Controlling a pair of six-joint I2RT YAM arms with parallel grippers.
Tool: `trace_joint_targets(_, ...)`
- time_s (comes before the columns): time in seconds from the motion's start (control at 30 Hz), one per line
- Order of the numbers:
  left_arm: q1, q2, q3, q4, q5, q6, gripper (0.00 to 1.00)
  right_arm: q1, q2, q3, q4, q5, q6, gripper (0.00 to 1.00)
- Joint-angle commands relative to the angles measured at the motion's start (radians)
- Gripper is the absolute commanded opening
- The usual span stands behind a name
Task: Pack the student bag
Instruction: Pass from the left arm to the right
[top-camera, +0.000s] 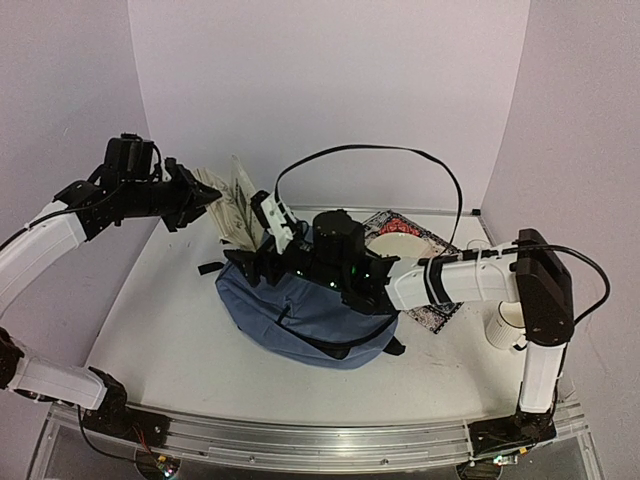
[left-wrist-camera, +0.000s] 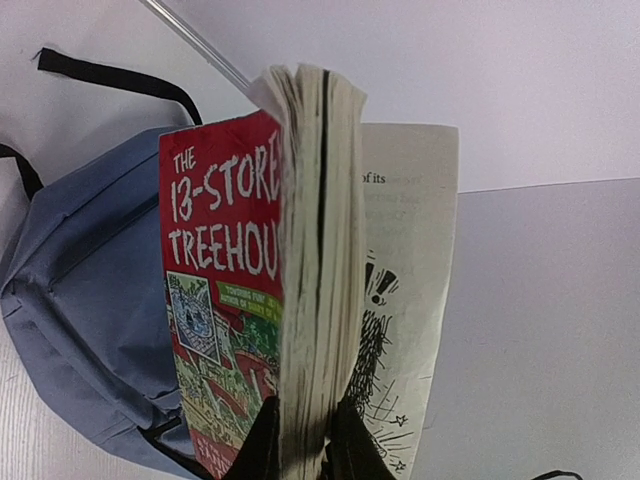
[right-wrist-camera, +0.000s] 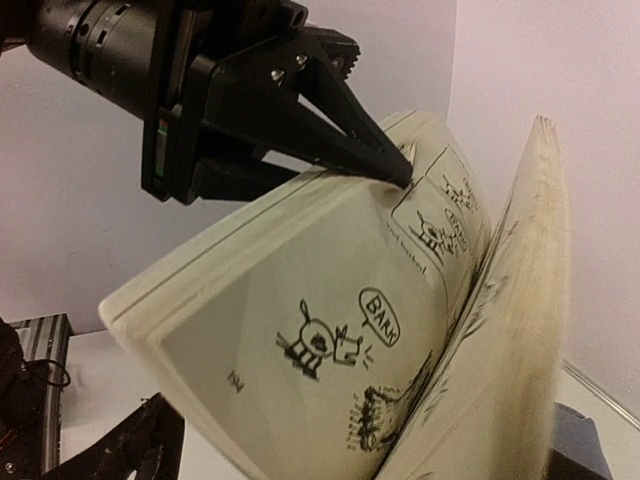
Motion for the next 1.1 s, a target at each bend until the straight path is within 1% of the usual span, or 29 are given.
trace_joint_targets(0.0, -0.030, -0.022, -0.016, 0.143, -0.028, -0.051, 0.00, 0.033, 0.025, 0.077, -0.005, 0.171, -0.121, 0.88)
trace_joint_targets(0.1, -0.048, -0.017, -0.031, 0.172, -0.044, -0.075, 0.00, 0.048, 0.035, 0.088, -0.011, 0.239, -0.165, 0.83)
trace_joint_targets(0.3, -0.084, 0.003, -0.043, 0.207, -0.071, -0.113, 0.00, 0.064, 0.045, 0.108, -0.020, 0.333, -0.212, 0.59)
trace_joint_targets(0.37, -0.092, 0.009, -0.049, 0.212, -0.076, -0.119, 0.00, 0.066, 0.040, 0.105, -0.020, 0.339, -0.211, 0.52)
trace_joint_targets(0.43, -0.099, 0.008, -0.058, 0.214, -0.089, -0.124, 0.04, 0.066, 0.026, 0.093, -0.020, 0.337, -0.194, 0.40)
trace_joint_targets(0.47, -0.100, 0.005, -0.063, 0.214, -0.096, -0.125, 0.08, 0.066, 0.018, 0.084, -0.019, 0.336, -0.182, 0.33)
trace_joint_targets(0.53, -0.101, -0.003, -0.073, 0.214, -0.112, -0.122, 0.18, 0.066, 0.000, 0.070, -0.020, 0.335, -0.162, 0.20)
trace_joint_targets(0.6, -0.101, -0.011, -0.085, 0.214, -0.128, -0.117, 0.30, 0.067, -0.021, 0.055, -0.020, 0.335, -0.138, 0.04)
trace_joint_targets(0.63, -0.101, -0.013, -0.090, 0.214, -0.137, -0.111, 0.33, 0.066, -0.036, 0.044, -0.020, 0.335, -0.124, 0.01)
trace_joint_targets(0.7, -0.101, -0.019, -0.095, 0.214, -0.154, -0.094, 0.40, 0.065, -0.062, 0.022, -0.020, 0.333, -0.094, 0.00)
trace_joint_targets(0.8, -0.101, -0.021, -0.096, 0.214, -0.170, -0.053, 0.54, 0.063, -0.101, -0.009, -0.024, 0.319, -0.052, 0.00)
trace_joint_targets(0.9, -0.101, -0.016, -0.083, 0.213, -0.173, 0.023, 0.64, 0.049, -0.146, -0.029, -0.070, 0.290, 0.009, 0.00)
trace_joint_targets(0.97, -0.101, -0.010, -0.078, 0.211, -0.177, 0.073, 0.68, 0.026, -0.180, -0.040, -0.115, 0.262, 0.080, 0.00)
trace_joint_targets(1.07, -0.105, -0.006, -0.089, 0.211, -0.183, 0.114, 0.70, -0.021, -0.248, -0.077, -0.175, 0.214, 0.207, 0.00)
